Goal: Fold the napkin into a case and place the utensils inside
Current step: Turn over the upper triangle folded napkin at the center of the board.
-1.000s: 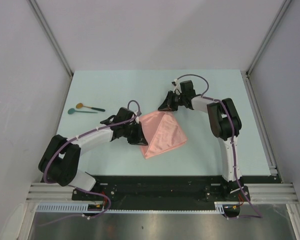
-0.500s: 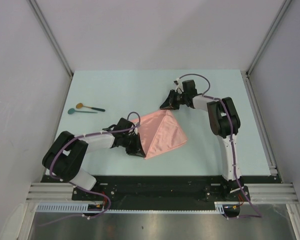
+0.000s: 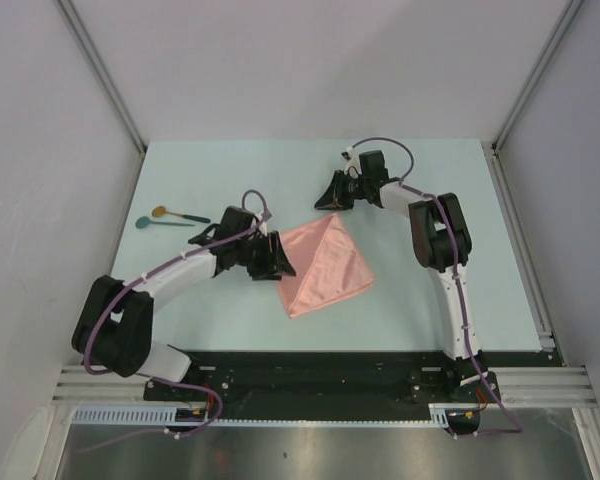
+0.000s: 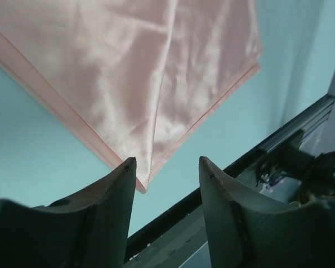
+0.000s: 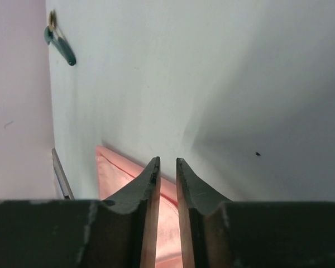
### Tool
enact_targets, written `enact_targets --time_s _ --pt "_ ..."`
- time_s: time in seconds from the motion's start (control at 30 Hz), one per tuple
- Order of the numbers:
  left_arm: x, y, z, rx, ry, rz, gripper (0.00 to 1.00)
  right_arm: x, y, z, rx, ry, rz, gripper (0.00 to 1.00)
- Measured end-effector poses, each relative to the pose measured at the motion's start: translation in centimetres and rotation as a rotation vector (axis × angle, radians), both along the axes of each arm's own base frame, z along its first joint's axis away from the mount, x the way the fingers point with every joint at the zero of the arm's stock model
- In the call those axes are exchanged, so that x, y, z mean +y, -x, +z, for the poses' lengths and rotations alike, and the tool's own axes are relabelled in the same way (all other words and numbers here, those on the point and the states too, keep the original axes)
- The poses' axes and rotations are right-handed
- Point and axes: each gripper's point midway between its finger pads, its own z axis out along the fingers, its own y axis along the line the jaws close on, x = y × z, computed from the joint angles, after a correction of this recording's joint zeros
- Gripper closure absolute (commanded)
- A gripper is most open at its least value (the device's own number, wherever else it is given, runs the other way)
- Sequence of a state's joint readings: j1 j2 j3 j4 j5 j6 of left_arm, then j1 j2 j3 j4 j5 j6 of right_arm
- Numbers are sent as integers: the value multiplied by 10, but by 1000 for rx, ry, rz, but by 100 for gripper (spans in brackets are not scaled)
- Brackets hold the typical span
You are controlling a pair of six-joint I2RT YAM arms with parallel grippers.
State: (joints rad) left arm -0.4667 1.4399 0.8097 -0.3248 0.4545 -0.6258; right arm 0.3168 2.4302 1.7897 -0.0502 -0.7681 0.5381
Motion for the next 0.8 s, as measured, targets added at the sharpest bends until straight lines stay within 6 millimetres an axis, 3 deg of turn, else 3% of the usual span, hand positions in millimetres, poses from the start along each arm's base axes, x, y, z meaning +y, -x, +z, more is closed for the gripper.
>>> enact_targets --time_s 0.13,0.2,0.37,0.5,0.6,0.8 --pt "28 -49 21 -58 2 123 53 -9 2 6 23 66 -44 58" --pt "39 -72 21 -62 -20 161 54 -15 5 19 17 109 -67 57" --pt "55 -114 1 -37 -114 190 54 -26 19 81 -76 149 -98 58" --pt "63 -126 -21 23 -174 200 53 -21 57 116 -131 152 -69 60" --pt "71 -129 -32 56 -225 222 50 3 95 112 -138 183 3 59" --pt "81 -133 -42 83 -290 247 51 53 168 76 -156 353 171 44"
